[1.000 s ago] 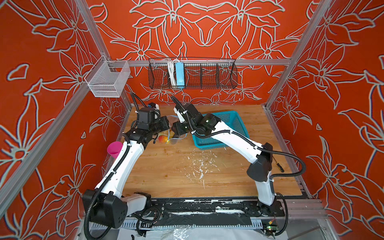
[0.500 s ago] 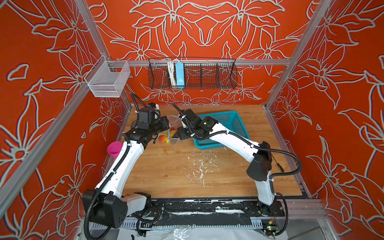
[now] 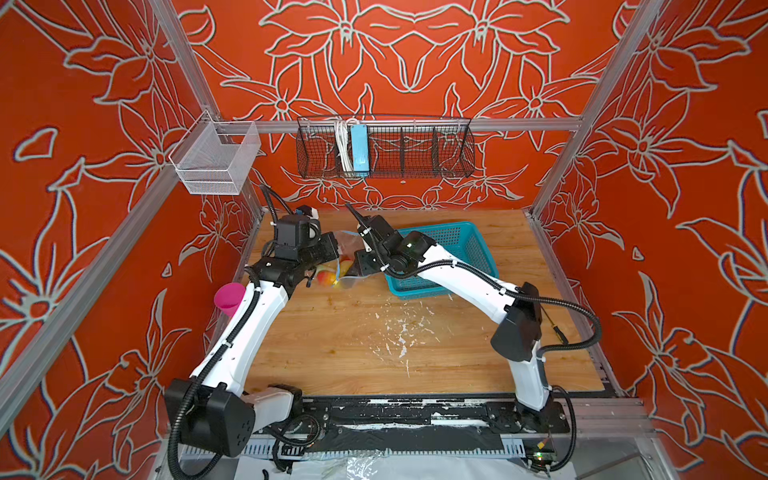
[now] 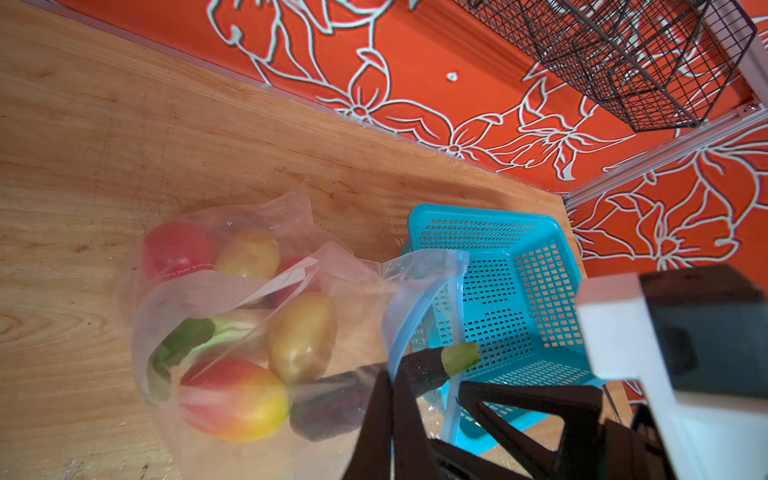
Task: Place the food in the zip-top bag and seal the zipper
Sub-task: 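Lower the eggplant into the bag and open the right gripper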
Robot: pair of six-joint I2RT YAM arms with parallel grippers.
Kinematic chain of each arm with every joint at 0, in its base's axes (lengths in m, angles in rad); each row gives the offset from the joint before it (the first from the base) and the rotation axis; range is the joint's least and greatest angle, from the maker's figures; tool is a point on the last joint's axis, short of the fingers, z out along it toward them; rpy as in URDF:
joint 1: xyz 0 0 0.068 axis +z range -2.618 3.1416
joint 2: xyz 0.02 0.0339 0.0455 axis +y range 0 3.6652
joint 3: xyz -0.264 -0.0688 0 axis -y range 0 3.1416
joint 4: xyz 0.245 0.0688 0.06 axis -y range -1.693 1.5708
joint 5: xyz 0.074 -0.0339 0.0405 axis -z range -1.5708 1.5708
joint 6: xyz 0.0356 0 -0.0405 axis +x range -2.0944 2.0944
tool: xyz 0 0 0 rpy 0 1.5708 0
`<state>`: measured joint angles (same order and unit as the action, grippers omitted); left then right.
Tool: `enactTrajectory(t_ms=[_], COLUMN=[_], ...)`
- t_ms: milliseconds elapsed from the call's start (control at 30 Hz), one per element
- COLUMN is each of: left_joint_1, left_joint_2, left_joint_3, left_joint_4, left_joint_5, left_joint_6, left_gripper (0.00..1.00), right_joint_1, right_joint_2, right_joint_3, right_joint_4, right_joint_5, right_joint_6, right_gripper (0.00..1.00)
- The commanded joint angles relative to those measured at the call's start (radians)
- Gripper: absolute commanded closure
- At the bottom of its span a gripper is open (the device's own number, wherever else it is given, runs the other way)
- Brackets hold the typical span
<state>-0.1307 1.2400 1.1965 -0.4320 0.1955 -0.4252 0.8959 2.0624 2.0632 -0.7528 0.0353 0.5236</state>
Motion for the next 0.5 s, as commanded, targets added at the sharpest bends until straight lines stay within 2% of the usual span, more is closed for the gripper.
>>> enactTrajectory(t_ms=[0, 467], left_joint_1=[0.002, 0.002], left_joint_2=[-0.011, -0.010], left_joint_3=[-0.002, -0.007], left_joint_4=[0.019, 0.040], left_joint_5=[0.020, 0.057], left_joint_6=[-0.006, -0.002], left_gripper=[1.00, 1.00], right_joint_1=[-0.003, -0.010], right_joint_2=[0.047, 0.147], right_joint_3=[0.031, 0.160], right_joint_4=[-0.005, -0.005], right_joint_5=[0.004, -0.037], right_joint_6=[0.027, 0.010], right_gripper=[0.49, 0.50])
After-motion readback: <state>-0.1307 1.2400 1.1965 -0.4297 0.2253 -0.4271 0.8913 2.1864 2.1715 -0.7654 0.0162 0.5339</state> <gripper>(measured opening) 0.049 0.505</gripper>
